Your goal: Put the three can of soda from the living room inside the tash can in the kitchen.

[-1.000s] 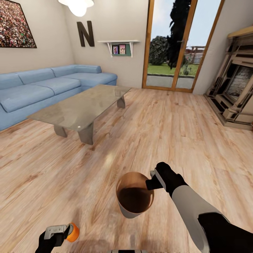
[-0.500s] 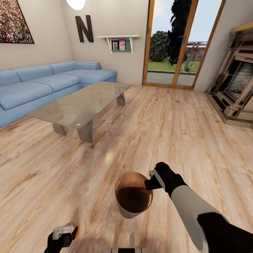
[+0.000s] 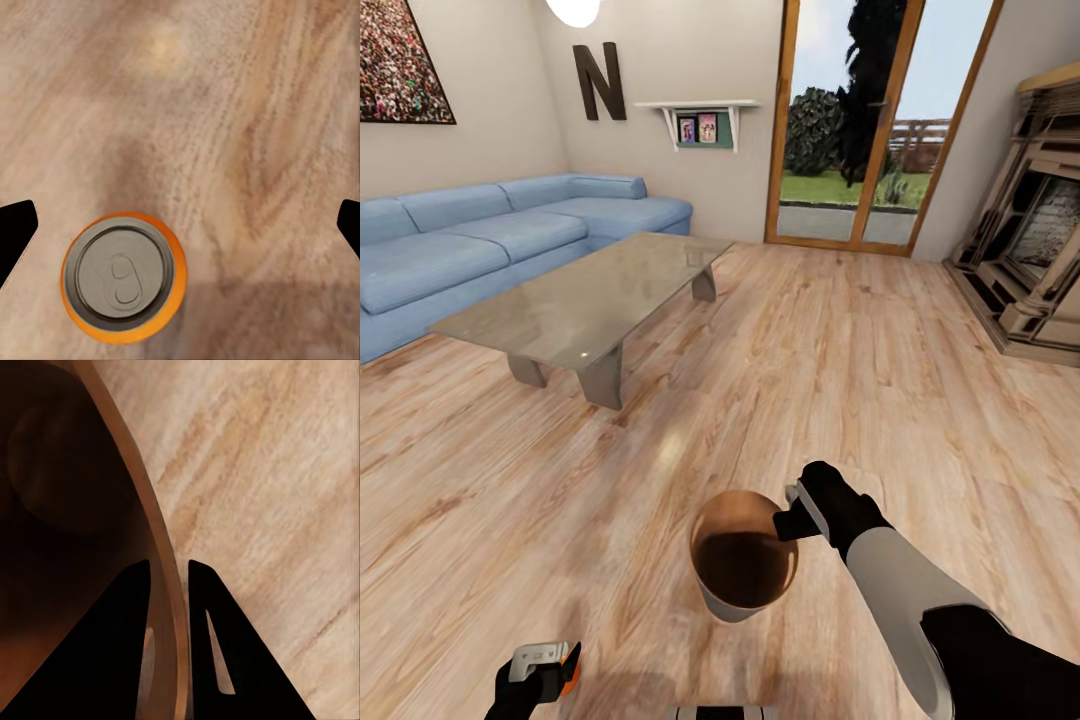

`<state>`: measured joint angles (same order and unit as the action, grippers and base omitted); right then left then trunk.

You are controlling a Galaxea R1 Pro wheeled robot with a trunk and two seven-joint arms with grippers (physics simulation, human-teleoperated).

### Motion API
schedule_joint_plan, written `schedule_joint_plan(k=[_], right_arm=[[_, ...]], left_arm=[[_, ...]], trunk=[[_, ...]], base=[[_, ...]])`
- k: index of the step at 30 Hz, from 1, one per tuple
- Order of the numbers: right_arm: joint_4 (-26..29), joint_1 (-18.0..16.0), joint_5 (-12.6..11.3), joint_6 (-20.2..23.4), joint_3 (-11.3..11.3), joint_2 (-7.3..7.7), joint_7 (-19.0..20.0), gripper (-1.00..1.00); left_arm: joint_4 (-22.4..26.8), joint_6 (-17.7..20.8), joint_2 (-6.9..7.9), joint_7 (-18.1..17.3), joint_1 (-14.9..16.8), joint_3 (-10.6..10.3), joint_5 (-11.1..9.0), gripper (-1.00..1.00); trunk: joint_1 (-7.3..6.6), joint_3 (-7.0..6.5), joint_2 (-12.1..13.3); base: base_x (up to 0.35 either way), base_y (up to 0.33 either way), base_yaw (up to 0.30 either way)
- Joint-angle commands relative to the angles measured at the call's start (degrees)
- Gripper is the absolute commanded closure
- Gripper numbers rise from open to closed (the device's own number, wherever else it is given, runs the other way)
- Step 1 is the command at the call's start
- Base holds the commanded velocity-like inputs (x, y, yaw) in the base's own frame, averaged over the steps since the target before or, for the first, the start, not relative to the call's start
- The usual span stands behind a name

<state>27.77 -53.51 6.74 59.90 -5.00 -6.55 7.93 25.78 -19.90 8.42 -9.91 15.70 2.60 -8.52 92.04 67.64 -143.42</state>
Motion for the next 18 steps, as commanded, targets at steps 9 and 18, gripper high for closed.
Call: schedule_joint_plan(k=[9, 18], right_arm=[[0.03, 0.00, -2.55, 0.10, 0.16, -0.04, 0.25, 1.00], [0.01, 0.03, -2.54, 0.10, 0.16, -0.04, 0.25, 1.00]], left_arm=[[0.30, -0.05, 0.01, -0.35, -0.05, 0.39, -0.12, -1.00], [-0.07, 0.06, -0.01, -0.39, -0.05, 0.37, -0.34, -1.00]], trunk=[[-0.01, -0.01, 0.00], [0.12, 1.10, -0.07]], base=[[0.000, 0.073, 0.000], [0.000, 0.003, 0.000]])
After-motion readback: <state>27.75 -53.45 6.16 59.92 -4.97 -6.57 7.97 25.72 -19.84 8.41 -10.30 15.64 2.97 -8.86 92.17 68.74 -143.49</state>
